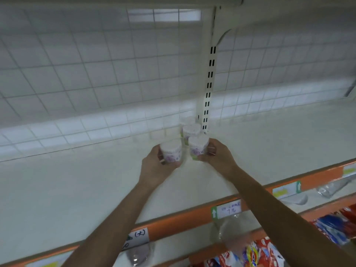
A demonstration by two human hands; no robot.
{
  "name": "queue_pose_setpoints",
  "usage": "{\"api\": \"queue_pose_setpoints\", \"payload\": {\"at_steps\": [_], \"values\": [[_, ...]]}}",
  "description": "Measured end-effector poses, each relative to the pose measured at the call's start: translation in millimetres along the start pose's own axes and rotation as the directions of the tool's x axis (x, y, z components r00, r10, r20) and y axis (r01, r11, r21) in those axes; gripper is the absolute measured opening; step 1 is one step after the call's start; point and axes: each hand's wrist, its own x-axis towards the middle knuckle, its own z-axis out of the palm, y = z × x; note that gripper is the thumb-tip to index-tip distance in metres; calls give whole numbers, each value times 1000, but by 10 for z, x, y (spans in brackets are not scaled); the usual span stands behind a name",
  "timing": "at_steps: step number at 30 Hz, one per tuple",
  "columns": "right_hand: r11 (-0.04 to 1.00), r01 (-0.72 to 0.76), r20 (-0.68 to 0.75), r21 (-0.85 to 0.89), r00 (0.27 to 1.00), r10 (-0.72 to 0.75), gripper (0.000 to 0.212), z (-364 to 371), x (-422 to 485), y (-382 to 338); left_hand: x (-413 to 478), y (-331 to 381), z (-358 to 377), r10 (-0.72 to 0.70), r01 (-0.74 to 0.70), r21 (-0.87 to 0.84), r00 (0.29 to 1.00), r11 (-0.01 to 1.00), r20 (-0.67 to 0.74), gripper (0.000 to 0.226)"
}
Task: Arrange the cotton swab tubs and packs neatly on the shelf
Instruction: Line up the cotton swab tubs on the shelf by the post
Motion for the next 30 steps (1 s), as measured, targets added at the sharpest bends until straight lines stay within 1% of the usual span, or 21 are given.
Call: {"api": "queue_pose_setpoints", "payload": {"at_steps": [3,7,12,16,20,24,30], "values": [[1000,1,22,-9,1000,0,52,-35,59,37,-25,14,83,-17,17,3,999,1000,-46,61],[1000,21,59,-12,998,-20,58,-68,124,74,-47,31,170,-28,28,8,996,1000,-81,63],[996,66,92,-60,994,-60,56,-85,185,79,-72,74,251,-22,26,39,994,999,-105,64],[997,72,111,-40,992,-67,56,-85,224,95,-92,123,306,-13,18,43,993,999,-113,63],[996,84,134,-23,988,-80,55,-88,240,108,-129,170,360,25,-19,55,994,998,-109,60],[993,115,143,-20,983,-112,58,-101,248,115,-164,205,421,70,-64,79,995,995,-74,63],[994,111,155,-12,982,-108,56,-113,243,106,-177,207,500,110,-107,86,993,991,-38,61]]}}
